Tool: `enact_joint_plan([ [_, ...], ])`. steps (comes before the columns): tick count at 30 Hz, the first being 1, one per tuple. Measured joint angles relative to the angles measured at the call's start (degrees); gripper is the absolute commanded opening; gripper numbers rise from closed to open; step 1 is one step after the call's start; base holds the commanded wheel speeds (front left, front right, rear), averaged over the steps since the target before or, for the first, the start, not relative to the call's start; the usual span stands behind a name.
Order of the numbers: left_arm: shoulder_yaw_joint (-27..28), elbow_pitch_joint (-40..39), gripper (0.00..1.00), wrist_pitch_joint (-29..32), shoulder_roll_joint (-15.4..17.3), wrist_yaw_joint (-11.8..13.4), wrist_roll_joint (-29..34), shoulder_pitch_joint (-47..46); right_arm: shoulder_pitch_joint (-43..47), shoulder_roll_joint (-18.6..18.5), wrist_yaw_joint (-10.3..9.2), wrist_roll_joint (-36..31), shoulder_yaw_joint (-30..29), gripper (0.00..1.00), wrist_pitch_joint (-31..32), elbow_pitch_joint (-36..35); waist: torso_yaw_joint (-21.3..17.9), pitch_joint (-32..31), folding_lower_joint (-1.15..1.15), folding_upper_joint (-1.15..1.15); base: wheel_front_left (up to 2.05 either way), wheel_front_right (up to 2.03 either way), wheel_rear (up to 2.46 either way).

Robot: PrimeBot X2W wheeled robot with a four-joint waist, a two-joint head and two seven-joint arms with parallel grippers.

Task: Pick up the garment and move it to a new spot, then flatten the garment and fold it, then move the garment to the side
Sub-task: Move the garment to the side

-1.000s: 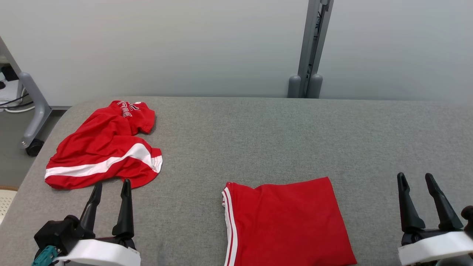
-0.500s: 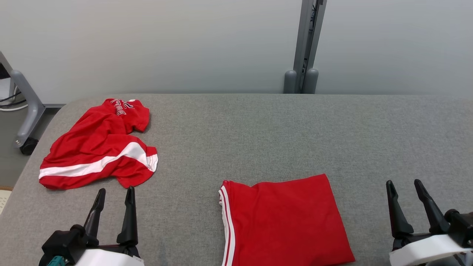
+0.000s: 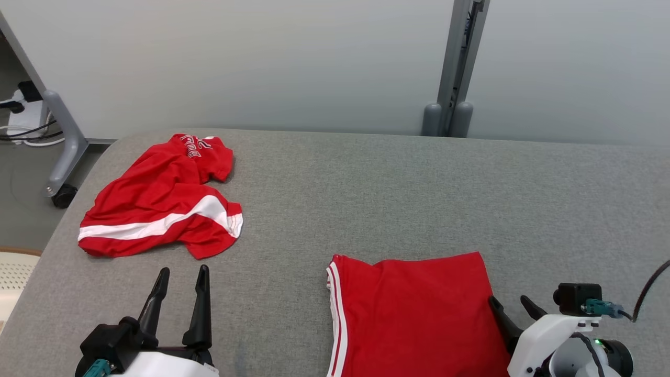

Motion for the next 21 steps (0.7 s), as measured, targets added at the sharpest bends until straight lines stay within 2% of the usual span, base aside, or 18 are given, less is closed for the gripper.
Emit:
enact_joint_plan([
  [7, 0.0, 1.1, 1.00, 0.0, -0.7, -1.0, 0.6, -0.6, -3.1, 1.8, 0.00, 2.4, -1.4, 1.00, 6.1, 7.2, 2.5, 0.0, 0.00, 0.00, 0.00, 0.00, 0.00],
  [15, 0.0, 1.9, 1.00, 0.0, -1.3, -1.8, 1.2, -1.0, -4.5, 2.8, 0.01, 4.3, -2.8, 1.00, 8.8, 12.1, 4.9, 0.2, 0.00, 0.00, 0.00, 0.00, 0.00],
  [16, 0.1, 2.0, 1.00, 0.0, -1.3, -1.8, 1.4, -1.1, -4.6, 2.9, 0.01, 4.3, -3.0, 0.49, 8.8, 12.5, 5.1, 0.3, 0.00, 0.00, 0.00, 0.00, 0.00],
  [17, 0.2, 2.0, 1.00, 0.0, -1.3, -1.9, 1.5, -1.1, -4.8, 3.1, 0.01, 4.3, -3.0, 0.15, 8.3, 12.6, 5.3, 0.3, 0.00, 0.00, 0.00, 0.00, 0.00],
  [18, 0.3, 2.0, 1.00, 0.0, -1.3, -2.0, 1.5, -1.1, -4.9, 3.3, 0.00, 4.4, -3.1, 0.00, 7.7, 12.7, 5.5, 0.4, 0.00, 0.00, 0.00, 0.00, 0.00],
  [21, 0.5, 2.1, 1.00, 0.0, -1.4, -2.1, 1.9, -1.1, -5.4, 3.7, 0.00, 4.5, -2.3, 0.00, 6.0, 12.5, 5.7, 0.5, 0.00, 0.00, 0.00, 0.00, 0.00],
])
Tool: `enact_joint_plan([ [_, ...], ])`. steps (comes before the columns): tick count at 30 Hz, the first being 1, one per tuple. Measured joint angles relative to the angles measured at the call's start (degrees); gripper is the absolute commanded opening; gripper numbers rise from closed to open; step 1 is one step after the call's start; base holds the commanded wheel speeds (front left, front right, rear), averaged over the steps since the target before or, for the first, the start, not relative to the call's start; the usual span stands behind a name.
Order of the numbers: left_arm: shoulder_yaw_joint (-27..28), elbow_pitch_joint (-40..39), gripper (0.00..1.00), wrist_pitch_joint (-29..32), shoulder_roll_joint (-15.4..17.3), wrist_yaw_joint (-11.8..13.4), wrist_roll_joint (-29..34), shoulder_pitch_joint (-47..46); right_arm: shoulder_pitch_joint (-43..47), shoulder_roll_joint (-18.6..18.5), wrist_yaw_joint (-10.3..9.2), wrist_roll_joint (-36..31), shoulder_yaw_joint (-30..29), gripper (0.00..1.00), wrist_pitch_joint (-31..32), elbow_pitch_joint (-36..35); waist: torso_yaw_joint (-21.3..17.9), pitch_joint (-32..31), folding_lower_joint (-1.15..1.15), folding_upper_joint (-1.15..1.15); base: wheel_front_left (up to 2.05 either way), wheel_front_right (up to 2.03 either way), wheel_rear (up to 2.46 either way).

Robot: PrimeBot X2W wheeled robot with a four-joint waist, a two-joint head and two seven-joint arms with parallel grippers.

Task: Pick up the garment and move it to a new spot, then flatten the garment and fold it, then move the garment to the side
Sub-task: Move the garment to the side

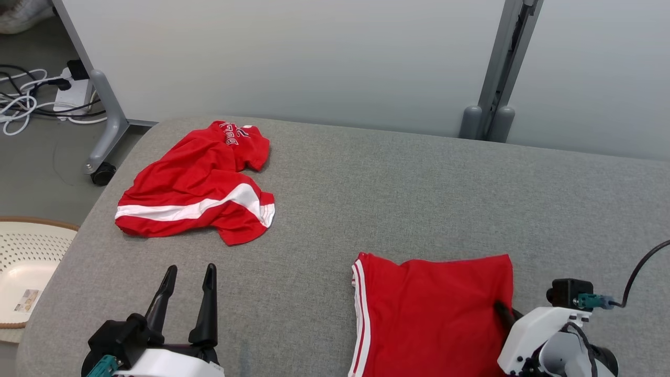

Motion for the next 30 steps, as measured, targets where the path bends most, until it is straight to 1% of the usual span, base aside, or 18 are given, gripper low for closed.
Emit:
enact_joint_plan([
  [4, -0.1, 0.0, 1.00, 0.0, -0.1, -0.4, 0.1, 0.0, -1.3, -0.6, 0.00, -0.8, 1.8, 0.00, -2.6, -1.3, -0.5, 0.1, 0.00, 0.00, 0.00, 0.00, 0.00],
  [7, -1.4, 0.0, 1.00, 0.0, -0.4, -0.9, 0.1, -0.5, -3.2, -3.1, 0.01, -2.2, 4.4, 0.00, -4.7, -3.2, -1.9, 0.6, 0.00, 0.00, 0.00, 0.00, 0.00],
  [10, -2.8, -0.5, 1.00, 0.0, -0.5, -1.4, 0.1, -2.2, -5.7, -6.0, 0.01, -3.2, 5.1, 0.00, -6.5, -4.4, -3.2, 1.5, 0.00, 0.00, 0.00, 0.00, 0.00],
  [15, -4.7, -2.1, 1.00, 0.0, -0.7, -1.7, 0.6, -4.8, -12.8, -10.2, 0.01, -3.7, 6.1, 0.00, -10.3, -5.2, -6.0, 4.5, 0.00, 0.00, 0.00, 0.00, 0.00],
  [18, -5.4, -3.3, 1.00, 0.0, -0.5, -1.9, 1.0, -7.2, -17.9, -12.1, 0.01, -3.0, 5.2, 0.00, -12.3, -4.0, -7.5, 7.4, 0.00, 0.00, 0.00, 0.00, 0.00],
  [21, -6.0, -4.1, 1.00, 0.0, 0.5, -2.0, 1.6, -9.4, -23.1, -14.4, 0.01, -2.6, 3.5, 0.00, -14.5, -1.4, -8.9, 11.0, 0.00, 0.00, 0.00, 0.00, 0.00],
  [30, -7.4, -9.0, 1.00, 0.0, 3.4, -2.0, 2.7, -15.9, -35.9, -18.7, 0.01, -3.4, -1.8, 0.00, -18.9, 5.9, -12.3, 23.2, 0.00, 0.00, 0.00, 0.00, 0.00],
])
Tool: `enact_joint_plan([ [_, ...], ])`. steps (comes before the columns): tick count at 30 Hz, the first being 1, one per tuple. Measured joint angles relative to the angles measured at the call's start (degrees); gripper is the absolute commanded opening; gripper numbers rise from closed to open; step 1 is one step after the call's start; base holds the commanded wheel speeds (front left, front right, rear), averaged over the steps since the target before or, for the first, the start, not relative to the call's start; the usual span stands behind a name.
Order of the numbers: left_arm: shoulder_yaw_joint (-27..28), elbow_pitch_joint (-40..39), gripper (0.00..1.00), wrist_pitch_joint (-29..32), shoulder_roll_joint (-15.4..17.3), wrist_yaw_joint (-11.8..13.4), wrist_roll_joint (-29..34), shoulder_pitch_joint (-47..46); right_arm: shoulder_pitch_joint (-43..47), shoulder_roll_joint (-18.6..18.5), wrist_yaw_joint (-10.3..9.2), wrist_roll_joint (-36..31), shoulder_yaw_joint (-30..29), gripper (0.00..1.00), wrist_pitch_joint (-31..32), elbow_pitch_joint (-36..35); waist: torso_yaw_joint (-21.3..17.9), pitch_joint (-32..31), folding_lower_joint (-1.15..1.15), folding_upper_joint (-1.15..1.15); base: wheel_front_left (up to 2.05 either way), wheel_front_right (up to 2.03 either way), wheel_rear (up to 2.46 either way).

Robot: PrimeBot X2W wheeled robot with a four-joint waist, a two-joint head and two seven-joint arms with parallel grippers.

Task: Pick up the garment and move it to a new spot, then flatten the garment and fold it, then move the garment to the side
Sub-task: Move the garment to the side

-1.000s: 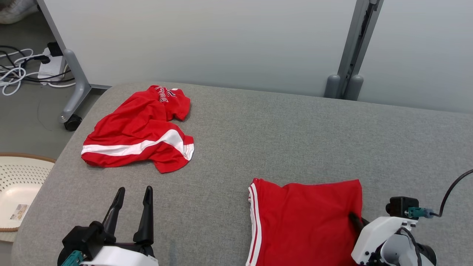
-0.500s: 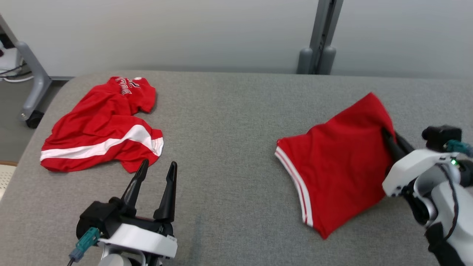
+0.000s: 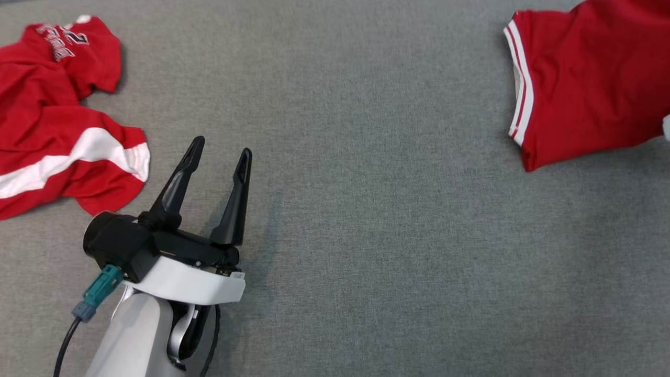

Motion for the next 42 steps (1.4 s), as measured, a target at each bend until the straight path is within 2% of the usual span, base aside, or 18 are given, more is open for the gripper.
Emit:
enact_joint_plan([
  [5, -0.3, -1.8, 1.00, 0.0, 0.8, 0.0, 0.3, -1.8, -4.1, -2.5, 0.00, -2.4, -3.1, 0.00, -1.1, 3.9, -1.6, 5.2, 0.00, 0.00, 0.00, 0.00, 0.00],
  [10, -0.4, -2.3, 1.00, 0.1, 1.2, 0.0, 0.3, -1.8, -6.5, -4.1, 0.00, -6.6, -6.6, 0.00, -1.4, 7.5, -2.7, 7.6, 0.00, 0.00, 0.00, 0.00, 0.00],
  [11, -0.3, -2.3, 1.00, 0.1, 1.2, 0.0, 0.3, -1.9, -6.9, -4.3, 0.00, -7.7, -7.0, 0.14, -1.5, 8.0, -2.8, 7.8, 0.00, 0.00, 0.00, 0.00, 0.00],
  [12, -0.4, -2.3, 1.00, 0.1, 1.2, 0.0, 0.3, -1.9, -7.2, -4.3, 0.00, -8.9, -7.5, 0.46, -1.5, 8.3, -2.8, 7.9, 0.00, 0.00, 0.00, 0.00, 0.00],
  [13, -0.4, -2.4, 1.00, 0.1, 1.1, 0.0, 0.3, -2.0, -7.5, -4.3, 0.00, -9.9, -8.2, 0.87, -1.6, 8.2, -2.7, 7.9, 0.00, 0.00, 0.00, 0.00, 0.00],
  [14, -0.4, -2.4, 1.00, 0.1, 1.1, 0.0, 0.3, -2.0, -7.8, -4.2, 0.00, -10.7, -9.1, 1.00, -1.6, 7.7, -2.7, 7.8, 0.00, 0.00, 0.00, 0.00, 0.00],
  [17, -0.5, -2.3, 1.00, 0.0, 0.9, 0.0, 0.2, -2.1, -7.8, -4.1, 0.00, -13.3, -11.3, 1.00, -1.6, 6.5, -2.5, 7.5, 0.00, 0.00, 0.00, 0.00, 0.00],
  [20, -0.5, -1.5, 1.00, 0.0, 0.6, 0.1, 0.0, -2.2, -6.0, -3.5, 0.00, -20.2, -16.3, 1.00, -1.7, 4.3, -2.3, 5.9, 0.00, 0.00, 0.00, 0.00, 0.00],
  [24, 0.1, -0.5, 1.00, 0.0, 0.2, 0.1, -0.6, -1.3, -3.2, -0.2, 0.00, -25.2, -19.3, 1.00, -1.7, -0.2, -2.4, 2.9, 0.00, 0.00, 0.00, 0.00, 0.00],
  [27, 1.2, 0.1, 1.00, 0.0, -0.1, 0.4, -0.9, 0.2, -0.4, 2.6, 0.00, -26.9, -18.7, 1.00, -1.7, -4.7, -2.8, 0.0, 0.00, 0.00, 0.00, 0.00, 0.00],
  [32, 3.3, 0.5, 1.00, 0.0, -0.3, 0.6, -1.3, 2.8, 4.3, 5.4, 0.00, -25.5, -14.2, 1.00, -1.7, -10.8, -3.5, -4.4, 0.00, 0.00, 0.00, 0.00, 0.00],
  [36, 5.6, 0.6, 1.00, 0.0, -0.3, 1.1, -1.6, 5.6, 10.5, 6.6, 0.00, -20.6, -7.7, 1.00, -1.7, -16.4, -4.3, -9.0, 0.00, 0.00, 0.00, 0.00, 0.00],
  [42, 8.4, 0.2, 1.00, 0.0, -0.3, 1.7, -1.7, 9.8, 21.3, 6.8, 0.00, -11.6, -2.0, 1.00, 0.0, -26.3, -5.5, -14.9, 0.00, 0.00, 0.00, 0.00, 0.00],
])
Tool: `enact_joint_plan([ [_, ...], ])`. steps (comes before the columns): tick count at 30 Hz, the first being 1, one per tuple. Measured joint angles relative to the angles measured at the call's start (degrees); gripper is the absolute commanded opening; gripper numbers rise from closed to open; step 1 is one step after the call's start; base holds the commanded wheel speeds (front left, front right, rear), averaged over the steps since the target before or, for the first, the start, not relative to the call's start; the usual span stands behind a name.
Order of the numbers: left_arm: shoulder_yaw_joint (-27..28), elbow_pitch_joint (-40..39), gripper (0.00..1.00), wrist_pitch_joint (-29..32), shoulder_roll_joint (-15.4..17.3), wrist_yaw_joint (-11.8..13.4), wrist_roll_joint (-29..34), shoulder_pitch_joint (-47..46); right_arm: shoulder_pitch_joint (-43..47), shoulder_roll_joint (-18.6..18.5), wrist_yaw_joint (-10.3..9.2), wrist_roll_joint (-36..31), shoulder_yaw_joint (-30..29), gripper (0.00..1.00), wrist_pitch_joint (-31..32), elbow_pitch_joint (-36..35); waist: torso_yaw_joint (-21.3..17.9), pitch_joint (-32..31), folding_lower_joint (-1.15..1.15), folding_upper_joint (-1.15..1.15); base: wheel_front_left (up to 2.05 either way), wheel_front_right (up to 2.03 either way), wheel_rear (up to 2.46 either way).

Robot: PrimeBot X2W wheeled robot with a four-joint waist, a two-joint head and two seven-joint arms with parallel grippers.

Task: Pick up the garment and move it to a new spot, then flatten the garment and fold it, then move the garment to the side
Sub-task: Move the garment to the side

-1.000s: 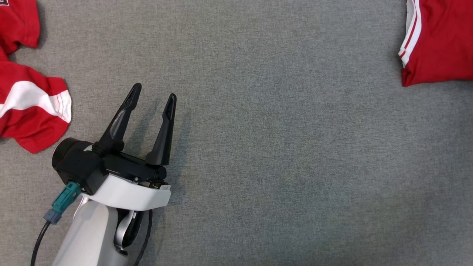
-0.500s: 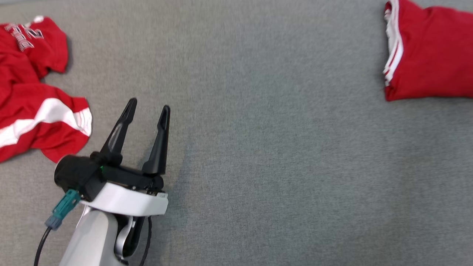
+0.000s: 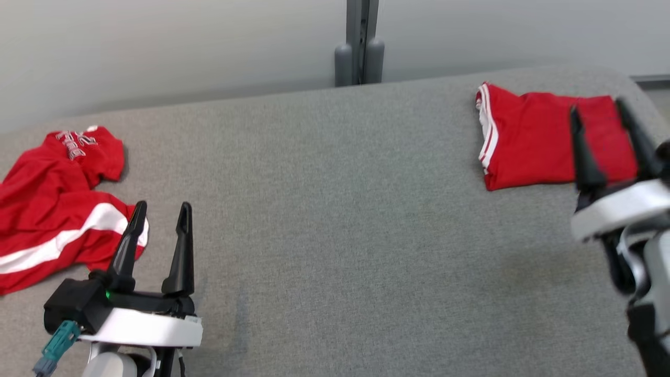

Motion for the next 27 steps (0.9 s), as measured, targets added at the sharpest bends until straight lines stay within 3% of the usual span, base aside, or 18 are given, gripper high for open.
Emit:
enact_joint_plan([
  [7, 1.7, 1.0, 1.00, 0.0, -0.8, 0.1, -0.5, 2.6, 12.9, -0.2, 0.00, 8.0, 3.0, 1.00, 0.4, -8.5, -0.1, -4.3, 0.00, 0.00, 0.00, 0.00, 0.00],
  [11, 2.4, 2.1, 1.00, 0.0, -1.5, 0.3, -0.5, 5.0, 19.7, 2.7, 0.00, 9.2, 2.3, 1.00, -0.4, -12.2, 0.2, -6.1, 0.00, 0.00, 0.00, 0.00, 0.00],
  [19, 4.1, 2.1, 1.00, 0.0, -2.6, 1.2, -0.5, 8.5, 28.8, 6.1, -0.01, 4.2, 1.2, 1.00, -1.4, -16.7, 0.7, -7.3, 0.00, 0.00, 0.00, 0.00, 0.00],
  [27, 3.8, 3.5, 1.00, 0.0, -3.4, 0.9, -0.3, 8.5, 29.4, 8.6, -0.01, 0.1, -1.5, 1.00, -1.6, -17.8, 1.2, -7.3, 0.00, 0.00, 0.00, 0.00, 0.00],
])
